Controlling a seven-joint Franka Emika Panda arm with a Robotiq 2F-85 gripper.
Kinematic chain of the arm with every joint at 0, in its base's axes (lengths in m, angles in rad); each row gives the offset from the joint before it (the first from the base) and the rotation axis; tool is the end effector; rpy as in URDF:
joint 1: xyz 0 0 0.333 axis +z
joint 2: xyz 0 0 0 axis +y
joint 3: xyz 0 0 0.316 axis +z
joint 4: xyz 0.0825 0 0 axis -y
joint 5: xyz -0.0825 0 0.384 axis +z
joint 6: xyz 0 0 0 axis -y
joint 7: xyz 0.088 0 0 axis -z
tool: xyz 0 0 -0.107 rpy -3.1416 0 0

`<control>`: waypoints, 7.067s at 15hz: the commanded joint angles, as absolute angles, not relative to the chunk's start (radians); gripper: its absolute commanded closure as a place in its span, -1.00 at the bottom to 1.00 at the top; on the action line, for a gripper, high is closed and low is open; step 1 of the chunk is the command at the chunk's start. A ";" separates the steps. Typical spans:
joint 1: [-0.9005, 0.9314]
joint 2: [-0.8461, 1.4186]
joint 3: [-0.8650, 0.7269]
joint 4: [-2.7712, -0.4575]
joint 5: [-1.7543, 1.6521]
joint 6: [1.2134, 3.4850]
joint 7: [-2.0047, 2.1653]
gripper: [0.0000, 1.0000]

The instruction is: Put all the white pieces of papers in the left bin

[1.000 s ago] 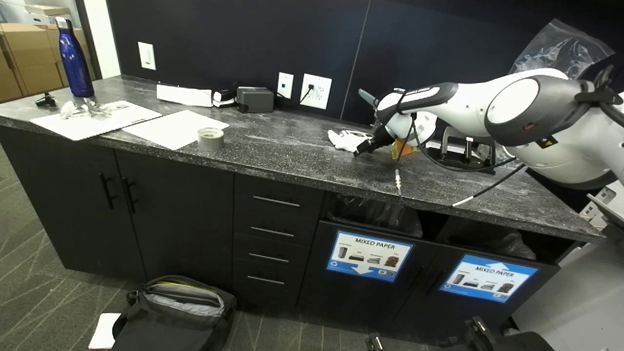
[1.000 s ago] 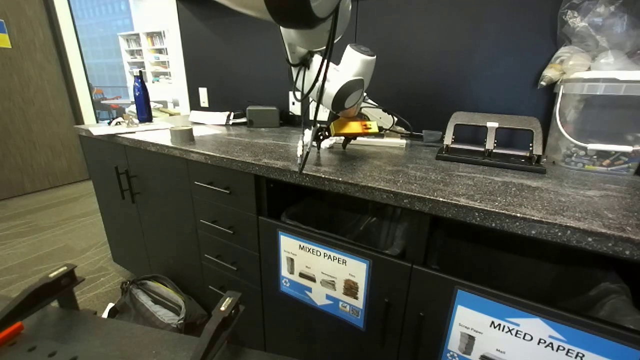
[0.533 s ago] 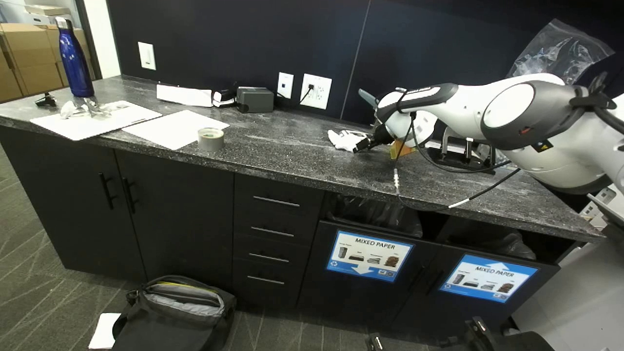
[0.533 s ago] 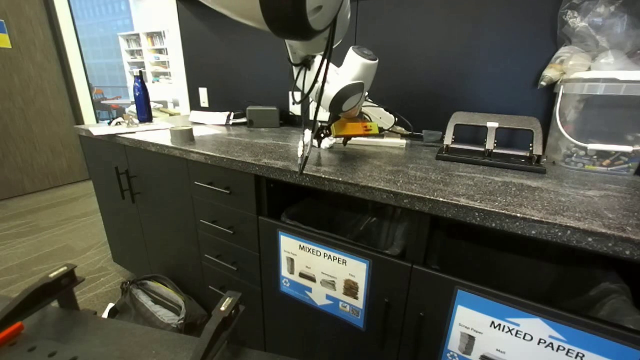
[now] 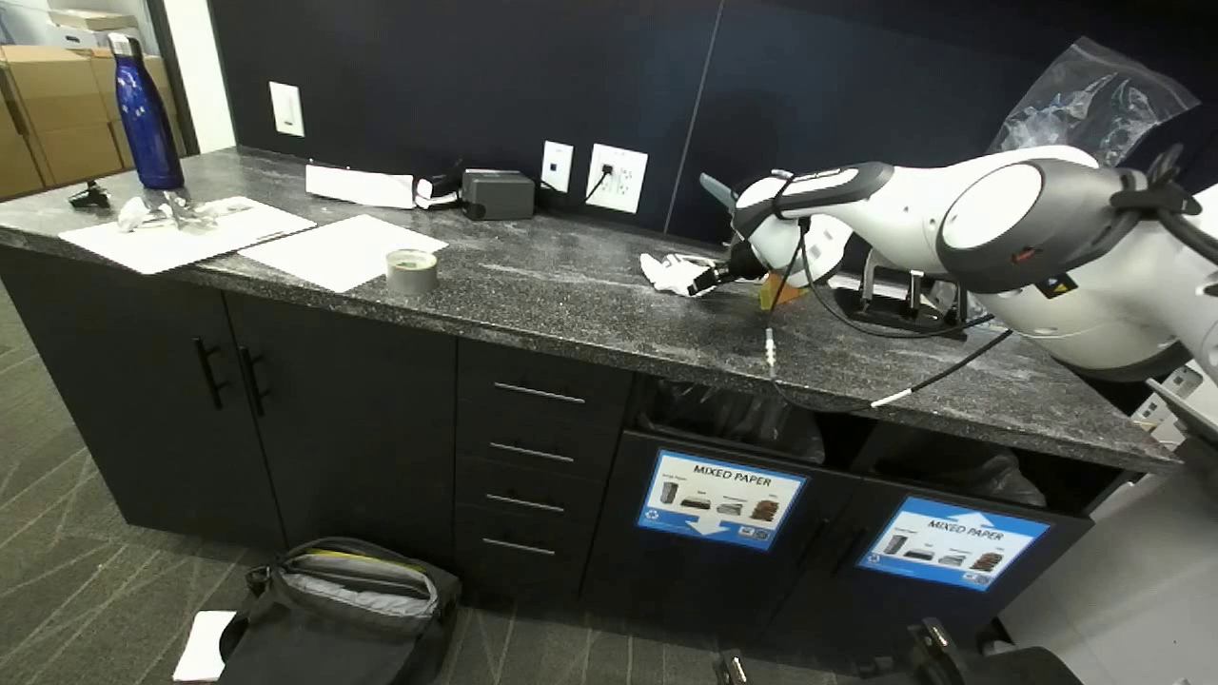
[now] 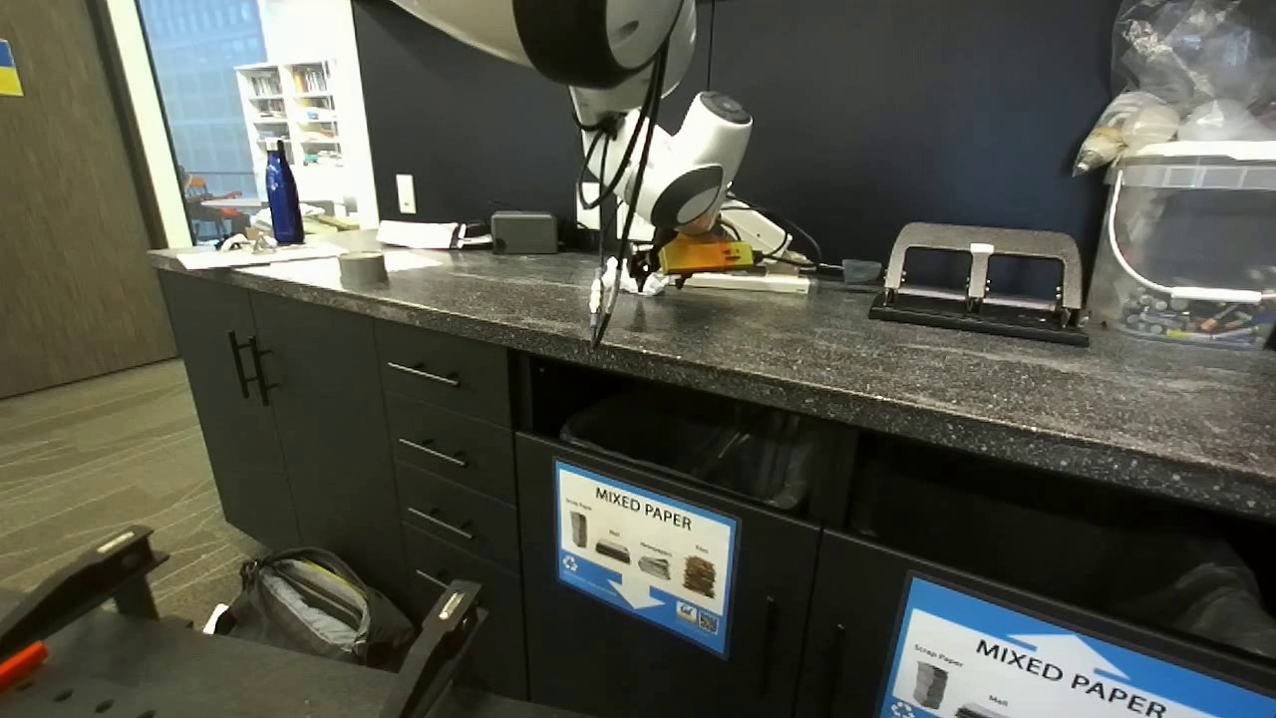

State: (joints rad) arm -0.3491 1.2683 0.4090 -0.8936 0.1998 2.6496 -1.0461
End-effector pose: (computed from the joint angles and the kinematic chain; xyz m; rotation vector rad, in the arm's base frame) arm 0.8155 -0.1246 0.1801 -2.7192 -0.7936 -1.0194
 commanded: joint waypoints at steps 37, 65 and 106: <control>-0.458 0.357 0.164 -2.209 0.282 2.521 -0.958 0.79; -0.526 0.551 0.376 -2.264 1.748 3.122 -1.950 0.83; -0.006 0.893 -0.238 -1.981 2.508 2.468 -2.666 0.79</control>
